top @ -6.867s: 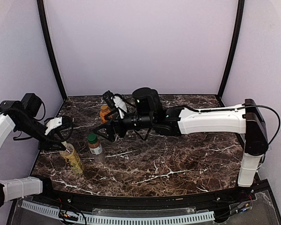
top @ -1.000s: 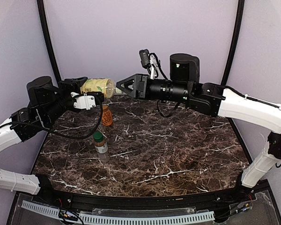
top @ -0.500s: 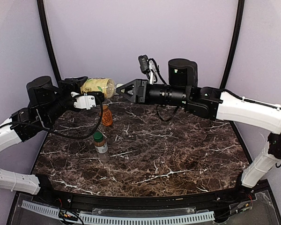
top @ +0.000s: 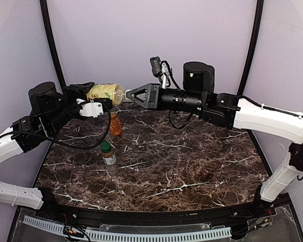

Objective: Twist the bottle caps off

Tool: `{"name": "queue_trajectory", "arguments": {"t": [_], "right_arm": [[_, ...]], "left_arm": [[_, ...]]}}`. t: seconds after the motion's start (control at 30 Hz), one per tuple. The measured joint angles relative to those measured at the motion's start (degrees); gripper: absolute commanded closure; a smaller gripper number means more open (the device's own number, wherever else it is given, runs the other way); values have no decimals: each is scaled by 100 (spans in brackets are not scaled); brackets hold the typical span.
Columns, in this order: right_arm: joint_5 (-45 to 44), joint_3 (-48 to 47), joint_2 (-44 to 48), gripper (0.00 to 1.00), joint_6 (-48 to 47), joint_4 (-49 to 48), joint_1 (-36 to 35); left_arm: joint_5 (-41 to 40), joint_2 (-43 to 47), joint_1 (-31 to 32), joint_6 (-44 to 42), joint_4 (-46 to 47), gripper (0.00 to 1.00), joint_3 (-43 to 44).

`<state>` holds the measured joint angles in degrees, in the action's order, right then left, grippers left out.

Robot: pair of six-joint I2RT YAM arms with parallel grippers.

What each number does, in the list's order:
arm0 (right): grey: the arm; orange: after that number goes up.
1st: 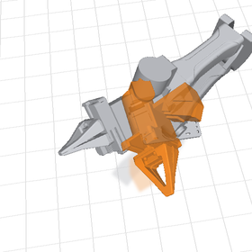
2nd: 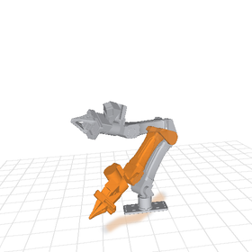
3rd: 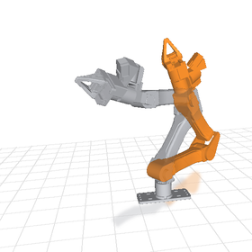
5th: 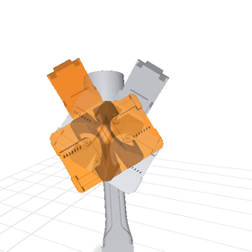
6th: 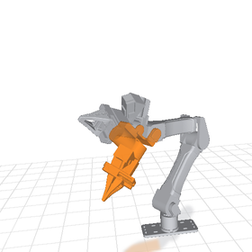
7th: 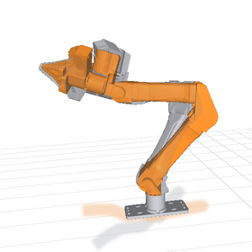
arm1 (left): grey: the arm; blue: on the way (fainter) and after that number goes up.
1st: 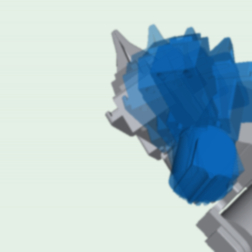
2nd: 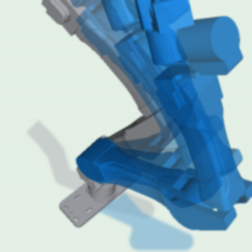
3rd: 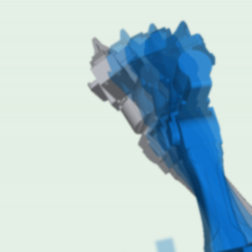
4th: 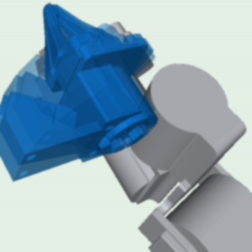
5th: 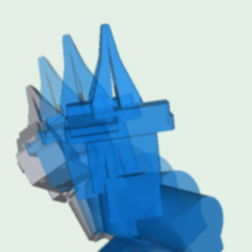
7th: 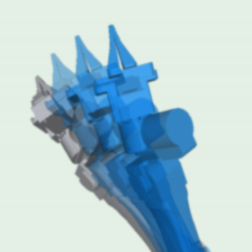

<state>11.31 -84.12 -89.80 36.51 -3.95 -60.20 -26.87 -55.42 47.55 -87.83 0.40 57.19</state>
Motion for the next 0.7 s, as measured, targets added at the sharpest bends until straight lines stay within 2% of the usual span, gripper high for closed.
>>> {"name": "queue_trajectory", "arguments": {"t": [0.17, 0.27, 0.47, 0.7], "right_arm": [[208, -2, 0, 100, -203, 35, 39], [409, -92, -2, 100, -763, 332, 59], [409, -669, -74, 100, -2824, 1513, -188], [44, -791, -125, 100, -5211, 2363, -579]], "left_arm": [[24, 4, 22, 114, -85, 73, 15], [225, -22, 33, 645, -944, 77, 330], [1169, -129, 0, 2282, -3331, 82, 1141], [1985, -170, -20, 3126, -4507, 83, 1237]]}}
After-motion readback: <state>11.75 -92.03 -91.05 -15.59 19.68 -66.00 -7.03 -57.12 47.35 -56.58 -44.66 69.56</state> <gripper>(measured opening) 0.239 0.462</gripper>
